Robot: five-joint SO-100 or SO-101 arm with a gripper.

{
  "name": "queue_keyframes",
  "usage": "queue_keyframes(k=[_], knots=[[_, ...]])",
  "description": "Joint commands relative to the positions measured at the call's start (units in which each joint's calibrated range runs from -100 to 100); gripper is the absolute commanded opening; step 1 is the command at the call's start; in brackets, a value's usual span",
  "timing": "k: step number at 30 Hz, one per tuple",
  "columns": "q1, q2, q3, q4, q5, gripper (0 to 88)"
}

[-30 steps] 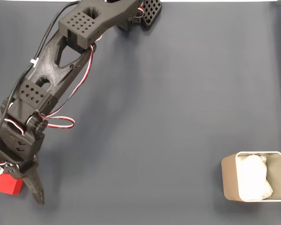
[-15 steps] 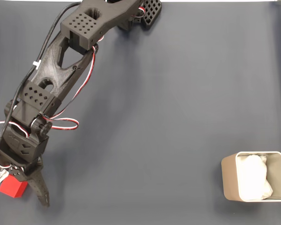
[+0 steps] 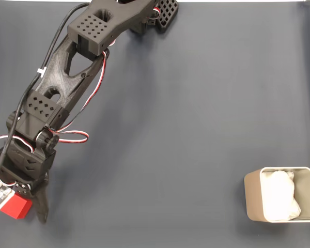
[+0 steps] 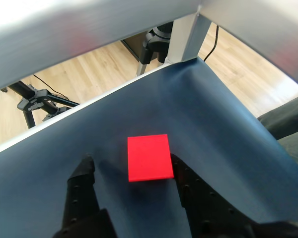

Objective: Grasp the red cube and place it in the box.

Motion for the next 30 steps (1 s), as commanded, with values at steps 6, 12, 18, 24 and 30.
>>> queue_keyframes(k=[6, 12, 18, 24, 30], knots=[[-0.29, -5.12, 0.30, 0.84, 1.17, 27.0], [-0.36, -5.82, 0.93, 0.84, 1.42, 23.0], [-0.43, -6.25, 0.93, 0.60, 1.07, 23.3], [-0.65, -6.77, 1.21, 0.84, 1.27, 19.2], [-0.86, -7.90, 2.21, 0.84, 1.37, 16.1]])
